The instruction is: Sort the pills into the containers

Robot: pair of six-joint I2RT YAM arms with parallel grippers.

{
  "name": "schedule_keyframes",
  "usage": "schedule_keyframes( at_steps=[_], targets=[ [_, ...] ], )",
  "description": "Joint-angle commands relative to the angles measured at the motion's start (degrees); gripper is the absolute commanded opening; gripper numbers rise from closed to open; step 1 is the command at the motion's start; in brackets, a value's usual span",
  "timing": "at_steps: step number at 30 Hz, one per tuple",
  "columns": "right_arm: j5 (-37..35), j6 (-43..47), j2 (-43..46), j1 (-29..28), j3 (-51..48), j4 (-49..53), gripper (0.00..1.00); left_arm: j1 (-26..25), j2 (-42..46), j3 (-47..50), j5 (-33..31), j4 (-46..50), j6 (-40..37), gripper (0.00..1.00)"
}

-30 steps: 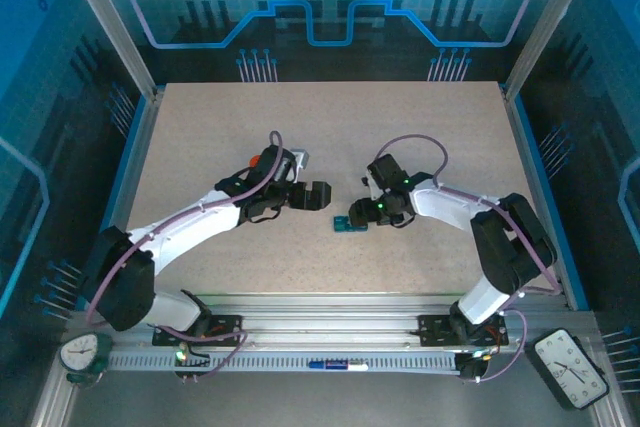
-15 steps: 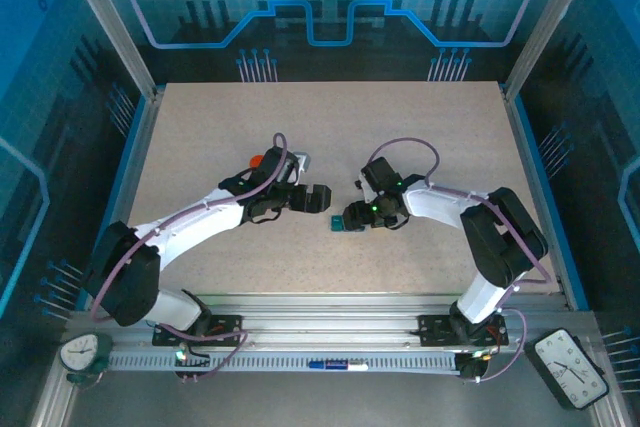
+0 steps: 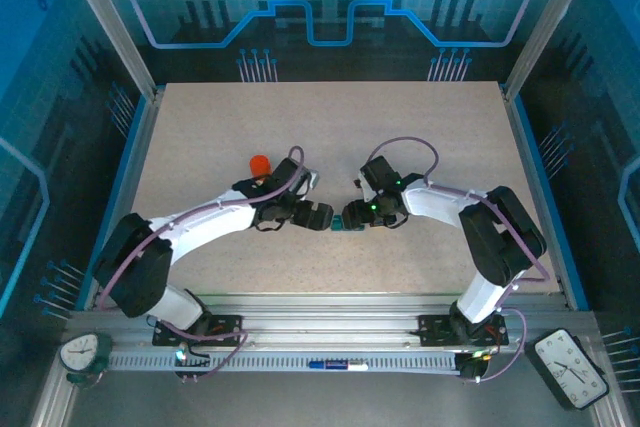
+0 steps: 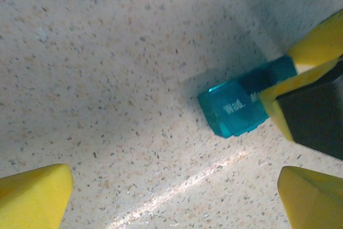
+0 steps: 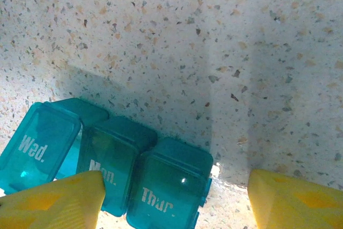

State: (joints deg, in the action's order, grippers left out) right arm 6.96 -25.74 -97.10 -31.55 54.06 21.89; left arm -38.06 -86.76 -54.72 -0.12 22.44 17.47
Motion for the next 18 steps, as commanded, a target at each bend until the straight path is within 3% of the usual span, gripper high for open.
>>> schedule_keyframes(
  at_steps=[1,18],
  targets=[
    [-0.92,-0.30,-2.19,-0.19,0.28,2.46,0.72,-1.85,-1.62,-1.21,-2.05,3.16,-3.11,0.99],
    [0.42,-0.37,-3.01,0.88,-0.10,1.75,0.71,-3.88,-8.61,-1.16,-2.31,0.09,-5.05,0.99]
  ],
)
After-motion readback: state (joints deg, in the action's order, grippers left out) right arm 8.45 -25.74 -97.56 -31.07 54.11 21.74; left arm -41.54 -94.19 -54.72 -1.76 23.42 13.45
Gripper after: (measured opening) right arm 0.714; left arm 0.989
